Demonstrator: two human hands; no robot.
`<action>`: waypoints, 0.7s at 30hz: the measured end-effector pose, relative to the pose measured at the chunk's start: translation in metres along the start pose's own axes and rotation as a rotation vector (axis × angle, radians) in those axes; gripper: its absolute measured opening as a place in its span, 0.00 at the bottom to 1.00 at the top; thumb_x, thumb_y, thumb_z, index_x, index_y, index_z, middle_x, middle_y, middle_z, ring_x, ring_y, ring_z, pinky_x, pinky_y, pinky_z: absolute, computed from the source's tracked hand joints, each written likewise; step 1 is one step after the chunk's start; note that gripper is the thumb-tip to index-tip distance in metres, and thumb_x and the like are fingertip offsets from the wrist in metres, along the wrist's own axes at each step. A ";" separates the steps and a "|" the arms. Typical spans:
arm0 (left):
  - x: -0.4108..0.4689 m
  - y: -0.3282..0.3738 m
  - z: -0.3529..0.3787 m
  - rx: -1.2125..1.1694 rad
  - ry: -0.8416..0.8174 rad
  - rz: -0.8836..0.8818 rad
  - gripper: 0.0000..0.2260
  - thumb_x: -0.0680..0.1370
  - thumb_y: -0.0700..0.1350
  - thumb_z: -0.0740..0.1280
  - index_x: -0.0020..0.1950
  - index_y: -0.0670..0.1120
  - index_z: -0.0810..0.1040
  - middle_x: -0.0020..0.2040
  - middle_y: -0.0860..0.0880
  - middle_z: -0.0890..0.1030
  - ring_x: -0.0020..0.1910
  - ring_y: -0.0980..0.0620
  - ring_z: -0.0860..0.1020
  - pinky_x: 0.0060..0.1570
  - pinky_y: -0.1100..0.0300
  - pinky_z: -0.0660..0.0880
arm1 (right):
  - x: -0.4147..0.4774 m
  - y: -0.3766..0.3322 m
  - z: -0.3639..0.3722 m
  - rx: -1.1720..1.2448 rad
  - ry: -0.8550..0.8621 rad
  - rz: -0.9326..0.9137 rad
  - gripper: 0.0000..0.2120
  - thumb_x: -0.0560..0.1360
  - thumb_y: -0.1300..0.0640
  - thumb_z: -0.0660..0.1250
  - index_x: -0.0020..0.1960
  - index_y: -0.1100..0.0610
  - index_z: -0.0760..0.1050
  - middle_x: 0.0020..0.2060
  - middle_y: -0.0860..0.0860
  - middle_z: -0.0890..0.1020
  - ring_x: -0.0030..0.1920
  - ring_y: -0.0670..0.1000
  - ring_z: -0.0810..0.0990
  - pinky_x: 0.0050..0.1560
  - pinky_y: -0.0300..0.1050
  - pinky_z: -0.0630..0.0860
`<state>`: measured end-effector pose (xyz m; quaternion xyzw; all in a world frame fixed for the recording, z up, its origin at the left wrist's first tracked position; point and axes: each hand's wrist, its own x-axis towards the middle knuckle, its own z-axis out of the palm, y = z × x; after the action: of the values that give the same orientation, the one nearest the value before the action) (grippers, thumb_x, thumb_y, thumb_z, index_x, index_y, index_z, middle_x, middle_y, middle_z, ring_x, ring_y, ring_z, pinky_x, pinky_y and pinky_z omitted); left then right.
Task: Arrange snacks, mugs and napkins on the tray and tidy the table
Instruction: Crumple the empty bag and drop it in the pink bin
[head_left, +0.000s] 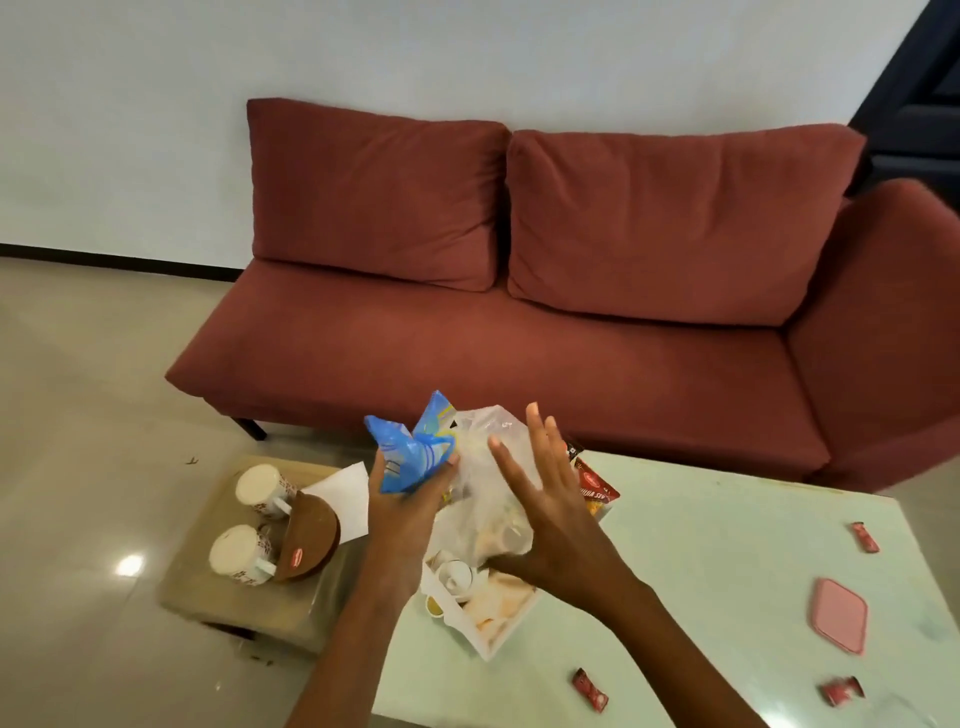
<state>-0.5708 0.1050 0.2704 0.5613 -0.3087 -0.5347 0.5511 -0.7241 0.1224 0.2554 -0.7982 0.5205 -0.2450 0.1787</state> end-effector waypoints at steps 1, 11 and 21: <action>-0.001 0.000 -0.001 -0.035 -0.010 -0.053 0.23 0.69 0.39 0.72 0.63 0.43 0.73 0.55 0.44 0.82 0.50 0.51 0.82 0.45 0.60 0.81 | 0.004 -0.001 0.001 0.017 0.020 -0.021 0.51 0.64 0.51 0.76 0.72 0.39 0.41 0.73 0.53 0.36 0.75 0.60 0.39 0.69 0.66 0.59; -0.015 0.006 -0.027 0.107 -0.206 -0.100 0.21 0.69 0.43 0.71 0.61 0.46 0.73 0.46 0.51 0.83 0.43 0.56 0.82 0.34 0.71 0.76 | 0.014 -0.027 0.004 0.133 0.308 -0.160 0.19 0.62 0.73 0.72 0.52 0.61 0.79 0.56 0.60 0.80 0.55 0.55 0.79 0.52 0.35 0.74; -0.039 -0.007 -0.027 -0.200 -0.293 -0.263 0.14 0.68 0.35 0.69 0.49 0.49 0.74 0.35 0.51 0.85 0.36 0.54 0.84 0.31 0.63 0.80 | -0.011 -0.075 0.026 0.620 0.334 0.216 0.22 0.69 0.64 0.67 0.52 0.43 0.64 0.49 0.37 0.73 0.48 0.37 0.77 0.47 0.23 0.73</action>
<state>-0.5560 0.1504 0.2690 0.4555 -0.2549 -0.7059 0.4788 -0.6566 0.1629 0.2725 -0.5955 0.5246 -0.4979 0.3497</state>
